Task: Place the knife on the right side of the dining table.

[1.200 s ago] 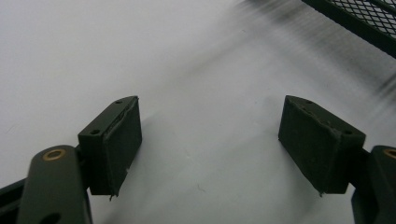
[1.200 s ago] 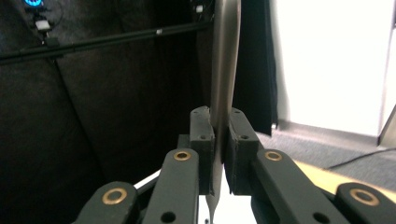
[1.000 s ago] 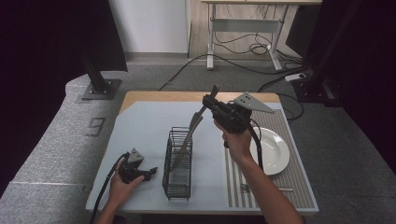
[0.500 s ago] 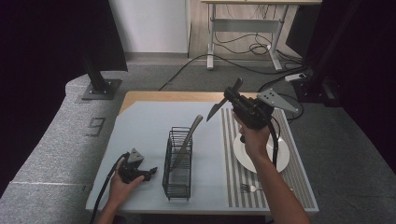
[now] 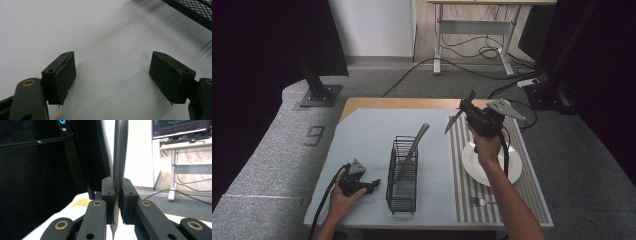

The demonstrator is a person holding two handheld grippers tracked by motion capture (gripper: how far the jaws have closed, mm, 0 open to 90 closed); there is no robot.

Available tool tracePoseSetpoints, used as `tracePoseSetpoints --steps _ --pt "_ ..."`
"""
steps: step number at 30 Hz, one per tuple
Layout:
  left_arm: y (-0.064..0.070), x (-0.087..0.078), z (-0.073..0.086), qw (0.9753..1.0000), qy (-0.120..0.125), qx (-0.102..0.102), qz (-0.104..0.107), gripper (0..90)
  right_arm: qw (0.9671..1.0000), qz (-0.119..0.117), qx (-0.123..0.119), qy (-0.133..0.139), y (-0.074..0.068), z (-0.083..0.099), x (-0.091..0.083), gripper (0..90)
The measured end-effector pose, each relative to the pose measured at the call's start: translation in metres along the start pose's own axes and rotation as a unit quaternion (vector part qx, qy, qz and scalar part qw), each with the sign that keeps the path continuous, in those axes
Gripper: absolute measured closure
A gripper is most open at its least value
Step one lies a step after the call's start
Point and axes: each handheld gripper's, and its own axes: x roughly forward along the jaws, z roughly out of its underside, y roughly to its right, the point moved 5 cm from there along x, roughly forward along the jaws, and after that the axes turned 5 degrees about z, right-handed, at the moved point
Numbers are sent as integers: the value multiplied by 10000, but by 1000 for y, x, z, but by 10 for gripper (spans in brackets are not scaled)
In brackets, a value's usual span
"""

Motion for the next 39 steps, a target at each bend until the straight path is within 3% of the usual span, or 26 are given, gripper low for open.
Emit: tracePoseSetpoints --steps 7,21,28,39 --pt "0 0 0 10000 3 6 -3 208 9998 150 73 -62 13 9 9 834" --pt "0 0 0 10000 4 10 -6 209 9984 455 -215 -244 38 29 40 834" --pt "0 0 0 10000 -2 14 -5 209 9963 688 -341 -381 56 47 65 833" --pt "0 0 0 10000 -2 16 -6 209 9933 953 -353 -546 78 59 76 833"
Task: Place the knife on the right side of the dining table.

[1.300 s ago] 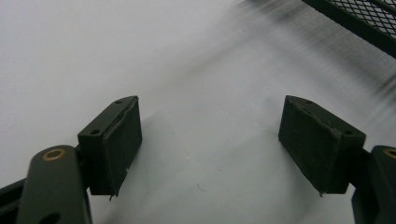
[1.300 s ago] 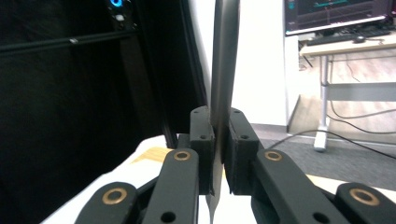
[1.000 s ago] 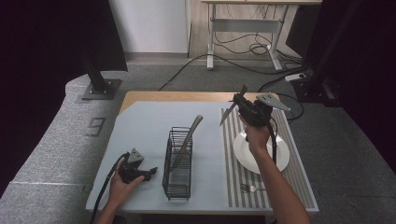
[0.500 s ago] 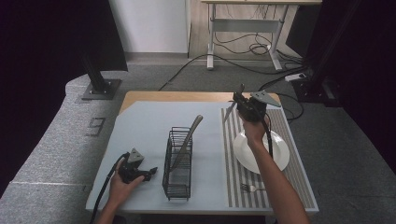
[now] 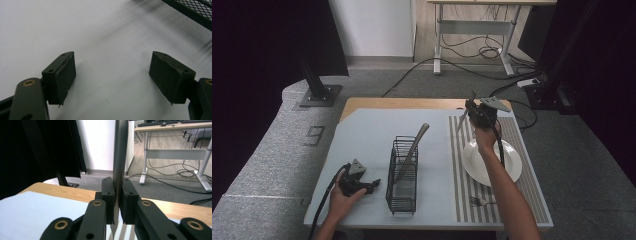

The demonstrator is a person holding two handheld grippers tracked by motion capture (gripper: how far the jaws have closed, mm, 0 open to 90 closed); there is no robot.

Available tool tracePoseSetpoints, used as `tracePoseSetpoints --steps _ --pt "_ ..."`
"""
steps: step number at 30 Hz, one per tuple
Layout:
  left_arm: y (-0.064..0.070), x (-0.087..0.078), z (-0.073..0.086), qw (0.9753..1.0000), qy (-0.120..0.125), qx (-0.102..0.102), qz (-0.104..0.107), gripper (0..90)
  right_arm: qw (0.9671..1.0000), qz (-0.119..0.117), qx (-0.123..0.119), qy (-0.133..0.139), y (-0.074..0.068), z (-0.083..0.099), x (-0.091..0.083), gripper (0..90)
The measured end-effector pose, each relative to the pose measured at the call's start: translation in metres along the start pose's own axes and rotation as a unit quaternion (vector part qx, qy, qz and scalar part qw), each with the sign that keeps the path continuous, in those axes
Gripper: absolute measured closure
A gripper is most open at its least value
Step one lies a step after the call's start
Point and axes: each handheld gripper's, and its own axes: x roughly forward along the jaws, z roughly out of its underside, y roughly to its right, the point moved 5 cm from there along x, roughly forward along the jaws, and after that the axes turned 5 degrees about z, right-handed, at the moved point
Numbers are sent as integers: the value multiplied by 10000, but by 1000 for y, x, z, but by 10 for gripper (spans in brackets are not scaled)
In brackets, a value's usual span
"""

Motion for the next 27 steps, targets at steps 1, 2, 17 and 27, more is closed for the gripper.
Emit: tracePoseSetpoints --steps 1,2,17,27 --pt "0 0 0 10000 0 0 0 209 10000 21 -7 -15 1 1 1 833" --pt "0 0 0 10000 0 1 0 209 10000 34 0 -40 3 3 2 832" --pt "0 0 0 10000 1 5 -4 210 9997 -15 -53 -253 10 16 0 830" --pt "0 0 0 10000 4 2 -9 209 9986 -86 -89 -512 9 24 -2 821"
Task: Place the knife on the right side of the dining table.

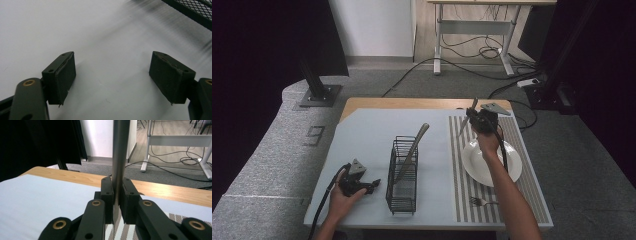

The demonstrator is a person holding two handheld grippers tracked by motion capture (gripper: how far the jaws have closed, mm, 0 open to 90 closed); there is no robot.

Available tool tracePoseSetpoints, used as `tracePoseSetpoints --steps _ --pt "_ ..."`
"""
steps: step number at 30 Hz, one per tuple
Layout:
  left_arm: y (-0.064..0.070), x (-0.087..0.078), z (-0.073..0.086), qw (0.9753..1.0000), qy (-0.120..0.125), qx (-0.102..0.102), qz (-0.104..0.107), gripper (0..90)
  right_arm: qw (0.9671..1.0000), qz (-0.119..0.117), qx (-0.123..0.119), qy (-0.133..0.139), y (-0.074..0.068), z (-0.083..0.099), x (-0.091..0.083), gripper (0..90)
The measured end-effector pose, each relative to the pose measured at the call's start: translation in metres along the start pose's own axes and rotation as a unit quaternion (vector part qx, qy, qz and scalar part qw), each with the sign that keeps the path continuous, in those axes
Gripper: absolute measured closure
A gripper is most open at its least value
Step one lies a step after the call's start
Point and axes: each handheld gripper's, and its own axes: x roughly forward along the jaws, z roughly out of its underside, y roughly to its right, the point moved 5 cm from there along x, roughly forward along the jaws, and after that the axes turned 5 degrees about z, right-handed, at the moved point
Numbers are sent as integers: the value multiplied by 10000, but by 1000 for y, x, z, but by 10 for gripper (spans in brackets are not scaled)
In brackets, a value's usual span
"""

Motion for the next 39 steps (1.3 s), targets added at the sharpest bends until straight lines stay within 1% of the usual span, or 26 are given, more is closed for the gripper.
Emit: tracePoseSetpoints --steps 4,11,15,19,21,23,24,25,26,28,30,33,35,37,38,39 --pt "0 0 0 10000 -1 1 0 210 10000 -26 -65 -60 -2 2 2 819" --pt "0 0 0 10000 1 10 -3 210 9999 -11 -59 -105 -2 4 5 819" --pt "0 0 0 10000 1 5 -3 210 9998 -8 -35 -172 0 5 6 819" --pt "0 0 0 10000 2 11 -7 210 9997 78 -5 -220 5 6 7 819" --pt "0 0 0 10000 2 10 -7 210 9997 85 21 -240 8 7 7 819" --pt "0 0 0 10000 2 11 -7 210 9994 43 197 -268 13 6 7 823" --pt "0 0 0 10000 0 4 -3 210 9991 5 341 -256 15 5 7 827" --pt "0 0 0 10000 0 4 -3 210 9991 5 341 -256 15 5 7 827" --pt "0 0 0 10000 -2 5 1 210 9986 -22 470 -222 17 4 8 828" --pt "0 0 0 10000 -2 4 2 209 9978 6 660 -117 24 2 10 830" --pt "0 0 0 10000 -2 0 5 209 9973 29 730 -27 27 2 12 830" --pt "0 0 0 10000 -1 0 5 209 9957 -95 922 71 31 1 16 830" --pt "0 0 0 10000 0 0 4 209 9947 -152 1018 67 32 2 18 830" --pt "0 0 0 10000 0 3 3 209 9951 -132 983 -6 33 4 22 829" --pt "0 0 0 10000 0 3 3 209 9952 -119 976 -1 34 5 24 829" --pt "0 0 0 10000 -1 2 4 209 9948 -122 1009 -1 35 4 25 829"
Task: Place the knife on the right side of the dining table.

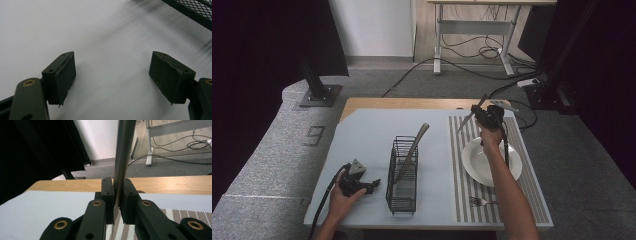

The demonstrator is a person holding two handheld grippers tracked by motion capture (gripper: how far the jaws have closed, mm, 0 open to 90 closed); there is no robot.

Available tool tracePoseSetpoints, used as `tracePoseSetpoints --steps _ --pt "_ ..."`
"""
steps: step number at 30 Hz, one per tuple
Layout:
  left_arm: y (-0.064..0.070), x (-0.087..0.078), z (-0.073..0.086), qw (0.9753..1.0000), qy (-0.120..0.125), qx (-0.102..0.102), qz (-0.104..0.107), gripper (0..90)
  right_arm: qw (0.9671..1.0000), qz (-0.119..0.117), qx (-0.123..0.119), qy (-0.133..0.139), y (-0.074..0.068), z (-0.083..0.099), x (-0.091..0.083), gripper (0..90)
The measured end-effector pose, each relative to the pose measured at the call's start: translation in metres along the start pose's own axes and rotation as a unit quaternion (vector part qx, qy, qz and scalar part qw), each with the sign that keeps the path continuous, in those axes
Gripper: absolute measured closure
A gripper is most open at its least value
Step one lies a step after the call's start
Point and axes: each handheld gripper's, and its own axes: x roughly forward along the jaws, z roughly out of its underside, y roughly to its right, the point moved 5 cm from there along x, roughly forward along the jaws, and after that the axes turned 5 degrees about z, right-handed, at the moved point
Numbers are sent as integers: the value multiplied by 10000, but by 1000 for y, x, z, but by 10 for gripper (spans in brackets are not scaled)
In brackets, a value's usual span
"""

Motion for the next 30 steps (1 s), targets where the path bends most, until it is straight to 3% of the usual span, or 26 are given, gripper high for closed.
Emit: tracePoseSetpoints --steps 8,11,17,19,24,30 --pt "0 0 0 10000 2 0 -4 209 9999 102 -73 -44 10 0 2 807" --pt "0 0 0 10000 2 -3 -3 209 9998 103 184 -66 19 1 2 805" --pt "0 0 0 10000 2 1 -2 209 9990 192 393 -58 29 4 3 795" --pt "0 0 0 10000 1 -2 -3 209 9978 219 623 -41 38 7 4 789" --pt "0 0 0 10000 1 1 -2 209 9958 283 863 -77 50 11 5 778" --pt "0 0 0 10000 0 -1 1 209 9947 361 953 -115 58 14 6 766"
